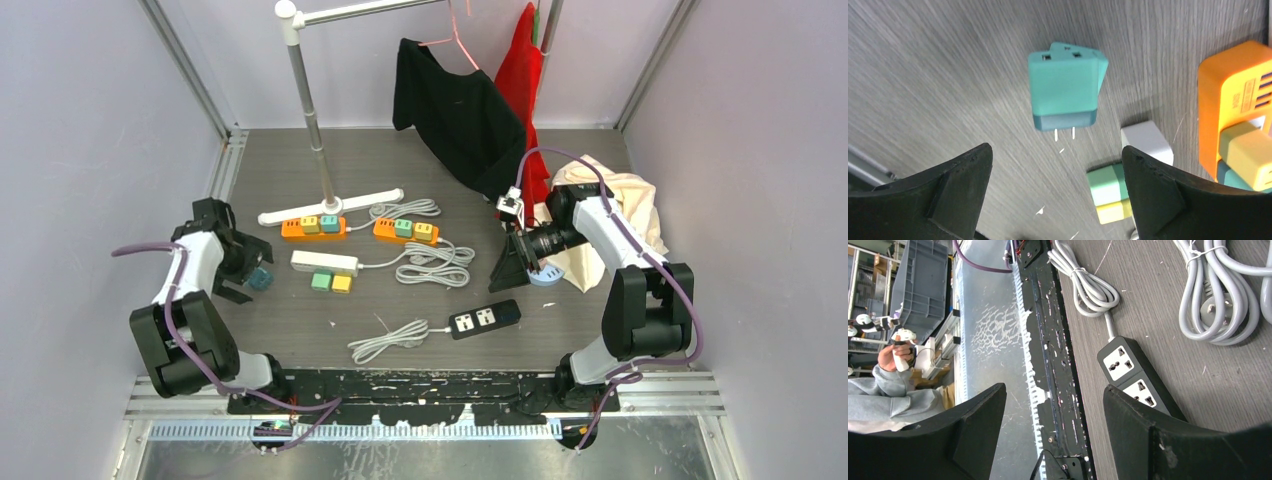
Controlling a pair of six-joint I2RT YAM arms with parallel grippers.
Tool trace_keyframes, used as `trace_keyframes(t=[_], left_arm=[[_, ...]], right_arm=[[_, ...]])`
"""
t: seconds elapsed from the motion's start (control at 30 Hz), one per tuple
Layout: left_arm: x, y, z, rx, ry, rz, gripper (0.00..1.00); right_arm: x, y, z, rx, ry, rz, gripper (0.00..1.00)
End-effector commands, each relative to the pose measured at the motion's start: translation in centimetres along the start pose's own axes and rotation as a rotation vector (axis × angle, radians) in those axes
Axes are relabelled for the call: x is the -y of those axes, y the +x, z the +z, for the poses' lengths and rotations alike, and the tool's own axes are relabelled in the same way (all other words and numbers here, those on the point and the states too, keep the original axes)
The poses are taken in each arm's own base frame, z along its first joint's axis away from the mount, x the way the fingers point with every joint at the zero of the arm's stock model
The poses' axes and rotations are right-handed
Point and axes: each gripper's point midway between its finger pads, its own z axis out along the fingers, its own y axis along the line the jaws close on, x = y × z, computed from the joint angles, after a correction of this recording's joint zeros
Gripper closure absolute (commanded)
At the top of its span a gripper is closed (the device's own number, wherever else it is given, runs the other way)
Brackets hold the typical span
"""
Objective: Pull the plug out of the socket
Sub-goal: Place the plug at the center of the board.
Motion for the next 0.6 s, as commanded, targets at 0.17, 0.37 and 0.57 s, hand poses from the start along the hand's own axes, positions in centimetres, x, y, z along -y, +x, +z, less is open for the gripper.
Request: trace_keyframes(t=[0.17,0.37,0.57], left_arm=[[1.2,1.9,-6.9,-0.017,0.187,0.102,0.00],[5.3,5.7,-11.3,0.002,0.578,0.275,0.00],[8.9,12.7,-17.6,-0.101,1.155,0.536,0.01]], right_arm=[[-1.1,-0.7,-0.6,0.017,0.019,-0.095,0.24],[-0.4,-0.1,-1.0,-0.003,0.072,-0.133,0.23],[2.2,1.6,-1.9,-0.051,0.236,-0.217,0.18]])
